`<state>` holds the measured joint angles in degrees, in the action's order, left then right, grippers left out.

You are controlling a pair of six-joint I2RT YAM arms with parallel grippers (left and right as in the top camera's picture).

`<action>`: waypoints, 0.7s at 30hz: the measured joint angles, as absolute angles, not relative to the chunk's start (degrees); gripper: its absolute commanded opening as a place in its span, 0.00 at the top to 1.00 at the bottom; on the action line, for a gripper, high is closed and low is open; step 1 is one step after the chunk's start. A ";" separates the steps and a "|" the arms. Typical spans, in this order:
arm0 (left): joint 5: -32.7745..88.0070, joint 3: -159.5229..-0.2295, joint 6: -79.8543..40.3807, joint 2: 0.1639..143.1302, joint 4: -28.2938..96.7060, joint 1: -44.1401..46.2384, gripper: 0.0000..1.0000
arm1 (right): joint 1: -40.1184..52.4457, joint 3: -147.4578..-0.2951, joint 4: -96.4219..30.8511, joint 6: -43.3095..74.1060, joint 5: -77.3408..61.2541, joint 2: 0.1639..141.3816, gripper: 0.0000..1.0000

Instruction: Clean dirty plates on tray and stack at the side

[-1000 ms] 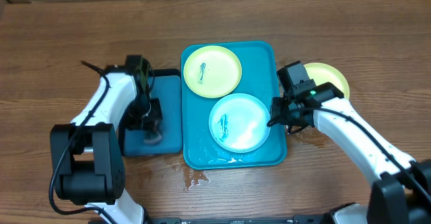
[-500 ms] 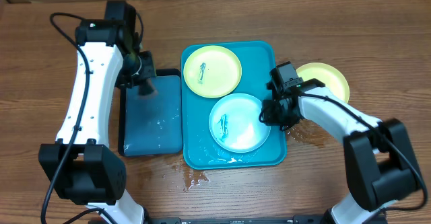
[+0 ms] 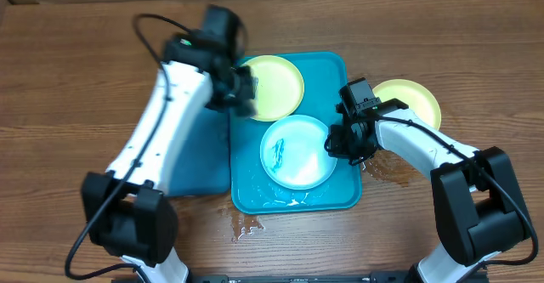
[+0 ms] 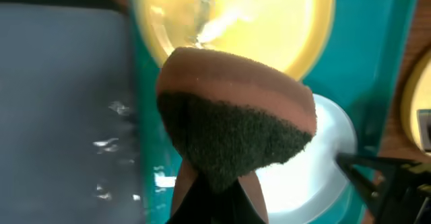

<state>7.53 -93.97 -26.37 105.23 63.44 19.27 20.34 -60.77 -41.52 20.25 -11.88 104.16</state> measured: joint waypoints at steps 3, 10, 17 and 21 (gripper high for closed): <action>9.52 -87.05 -30.06 105.23 57.60 23.75 0.96 | 20.34 -60.86 -42.04 20.93 -11.90 104.16 0.96; 12.27 -77.03 -35.75 105.23 43.90 30.04 0.96 | 20.34 -60.97 -42.98 21.28 -11.81 104.16 0.96; 3.86 -76.73 -34.83 105.73 45.93 29.15 0.96 | 20.34 -61.08 -43.62 21.45 -11.79 104.16 0.96; 1.89 -76.73 -32.32 108.33 48.53 28.82 0.96 | 20.34 -61.08 -43.57 21.63 -11.81 104.16 0.96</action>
